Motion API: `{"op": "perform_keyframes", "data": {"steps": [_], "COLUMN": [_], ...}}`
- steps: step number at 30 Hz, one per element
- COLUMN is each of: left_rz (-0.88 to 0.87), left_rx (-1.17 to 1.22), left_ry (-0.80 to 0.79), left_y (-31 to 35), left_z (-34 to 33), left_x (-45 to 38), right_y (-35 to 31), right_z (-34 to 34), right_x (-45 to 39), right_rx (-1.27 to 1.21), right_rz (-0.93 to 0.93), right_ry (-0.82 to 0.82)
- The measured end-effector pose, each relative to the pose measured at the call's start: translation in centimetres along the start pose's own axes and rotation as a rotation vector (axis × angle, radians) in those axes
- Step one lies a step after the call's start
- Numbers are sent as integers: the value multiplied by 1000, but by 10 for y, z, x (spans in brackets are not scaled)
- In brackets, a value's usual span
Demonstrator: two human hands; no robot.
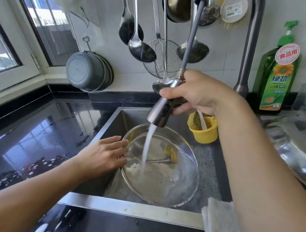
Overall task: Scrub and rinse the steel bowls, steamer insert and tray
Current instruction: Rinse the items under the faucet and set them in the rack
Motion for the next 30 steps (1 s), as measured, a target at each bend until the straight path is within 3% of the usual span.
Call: {"op": "perform_keyframes", "data": {"steps": [7, 19, 22, 30], "left_rz": [5, -10, -14, -13], "left_rx": [39, 46, 40, 25], "left_ry": [17, 73, 44, 3], "left_y": [3, 9, 9, -1], "left_z": [-2, 14, 8, -1], "left_x": [-3, -8, -8, -18], "right_y": [6, 23, 21, 9], "right_z": [-7, 20, 14, 2], "right_x": [-16, -22, -21, -5], "right_rx": [-109, 116, 43, -102], "right_rz": [76, 125, 117, 36], "right_ry": [180, 419, 359, -2]}}
Point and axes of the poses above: each hand's wrist, its own x-axis away from the middle knuckle, its own z-axis out of the back of the hand, y = z × x, the point moved 10 cm from there along -x, towards the middle knuckle, and after that the axes turned 7 degrees about z, right-handed, at the moved point
